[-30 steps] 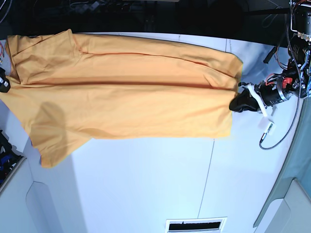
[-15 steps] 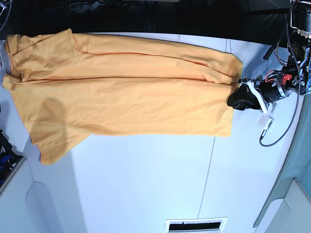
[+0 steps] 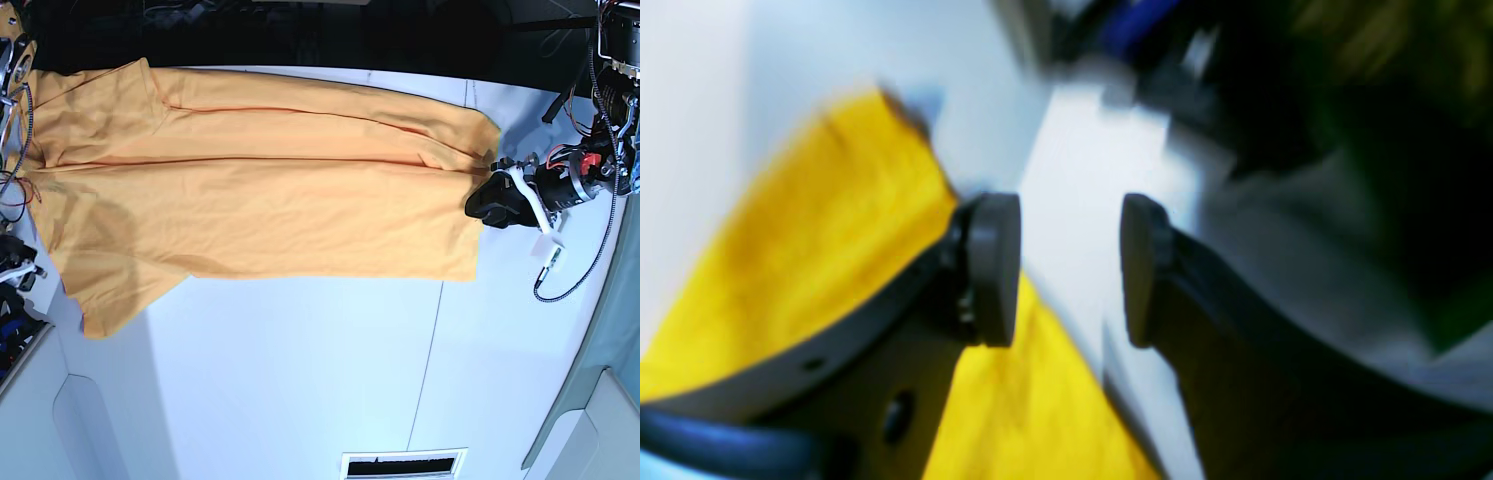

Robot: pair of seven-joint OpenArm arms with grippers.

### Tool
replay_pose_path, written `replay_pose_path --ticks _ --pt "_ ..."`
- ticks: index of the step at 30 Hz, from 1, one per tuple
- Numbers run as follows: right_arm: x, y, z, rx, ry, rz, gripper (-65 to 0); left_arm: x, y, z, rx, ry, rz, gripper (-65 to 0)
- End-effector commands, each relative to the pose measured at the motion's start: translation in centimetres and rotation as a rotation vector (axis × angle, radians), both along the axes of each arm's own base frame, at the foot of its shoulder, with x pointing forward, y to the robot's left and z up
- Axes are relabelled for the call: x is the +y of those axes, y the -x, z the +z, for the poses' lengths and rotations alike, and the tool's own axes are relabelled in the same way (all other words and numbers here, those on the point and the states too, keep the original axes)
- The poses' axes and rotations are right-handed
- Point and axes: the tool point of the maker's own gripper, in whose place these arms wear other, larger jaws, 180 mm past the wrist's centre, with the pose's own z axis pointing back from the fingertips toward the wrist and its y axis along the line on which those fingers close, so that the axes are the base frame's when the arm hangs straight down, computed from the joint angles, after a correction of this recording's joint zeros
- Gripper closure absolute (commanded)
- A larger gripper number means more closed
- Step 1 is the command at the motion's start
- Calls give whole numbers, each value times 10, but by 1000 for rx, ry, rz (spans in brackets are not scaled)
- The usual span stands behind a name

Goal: Layout the t-shirt on the table in an organized manner, then fold the t-shirt properly
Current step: 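Regrasp the shirt edge with both grippers and pull it toward the robot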

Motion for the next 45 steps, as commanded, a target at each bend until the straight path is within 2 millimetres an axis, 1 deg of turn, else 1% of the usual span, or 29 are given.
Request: replay_pose_path --ticks 1,4,6,8,12,14,17,19,20,23,26,28,30,32,36,37,39,41,42,43,44,45 --pt "-13 -6 12 -32 32 -8 -244 4 -12 17 -53 9 1 -303" --pt "-11 11 -13 49 41 -2 -244 6 -16 22 -69 18 12 -303" --pt "-13 20 -21 76 48 -12 -244 8 -19 28 -87 22 21 -309" --pt "-12 24 -24 85 44 -6 -244 10 -23 35 -109 21 25 -329" --pt "9 17 -22 50 -29 82 -242 11 -29 47 -149 18 27 -332" --pt "16 12 -18 22 -67 98 -242 15 -35 51 -171 -1 31 -332" --pt "24 7 -13 -15 -112 120 -242 20 -50 61 -233 -48 32 -332" --pt "30 4 -11 -23 -122 142 -242 26 -64 69 -279 -67 64 -332" --pt "34 3 -10 -29 -126 152 -242 30 -71 69 -284 -79 86 -332" --pt "46 1 -13 -21 -143 169 -242 42 -88 55 -257 -92 168 -332" --pt "63 0 -19 -5 -173 194 -242 48 -103 31 -201 -31 254 -332" --pt "71 0 -23 0 -188 203 -242 46 -109 11 -141 -13 287 -332" --pt "77 -1 -24 -5 -203 203 -242 42 -115 -3 -108 -3 307 -331" --pt "81 -3 -23 -15 -221 198 -242 39 -117 -14 -84 12 325 -331" --pt "85 -2 -25 -9 -242 199 -241 25 -109 -27 -44 41 304 -329" --pt "86 -2 -25 -9 -244 199 -237 23 -108 -30 -37 31 295 -307" --pt "86 -2 -25 -10 -245 202 -204 20 -107 -32 -33 24 287 -219" --pt "86 -2 -25 -9 -244 203 -167 17 -107 -33 -30 24 280 -145" --pt "86 -2 -25 -7 -245 203 -153 15 -106 -34 -26 19 268 -103" --pt "86 -2 -25 -6 -244 203 -139 11 -104 -37 -15 10 248 -44" --pt "86 -2 -25 -7 -245 203 -118 6 -100 -41 2 -4 220 0" --pt "86 -2 -25 -7 -245 203 -86 0 -96 -46 22 -18 188 0"
